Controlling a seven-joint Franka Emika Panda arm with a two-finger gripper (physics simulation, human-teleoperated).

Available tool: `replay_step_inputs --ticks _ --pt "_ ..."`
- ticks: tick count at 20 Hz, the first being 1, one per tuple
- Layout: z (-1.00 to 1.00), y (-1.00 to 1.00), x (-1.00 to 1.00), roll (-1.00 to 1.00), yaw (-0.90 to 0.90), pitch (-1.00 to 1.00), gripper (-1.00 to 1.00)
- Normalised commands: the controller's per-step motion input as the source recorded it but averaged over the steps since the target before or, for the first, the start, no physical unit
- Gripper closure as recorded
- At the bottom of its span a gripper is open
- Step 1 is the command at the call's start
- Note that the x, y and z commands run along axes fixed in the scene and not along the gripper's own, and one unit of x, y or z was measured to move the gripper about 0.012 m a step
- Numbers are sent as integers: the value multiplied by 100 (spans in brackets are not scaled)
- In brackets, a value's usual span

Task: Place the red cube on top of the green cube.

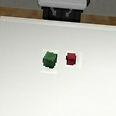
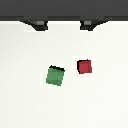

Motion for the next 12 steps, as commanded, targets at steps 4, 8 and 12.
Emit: replay_step_inputs --ticks 4,8,12 --pt "0 0 0 0 0 0 -100" --pt "0 0 0 0 0 0 -100" --pt "0 25 0 0 0 0 -100"
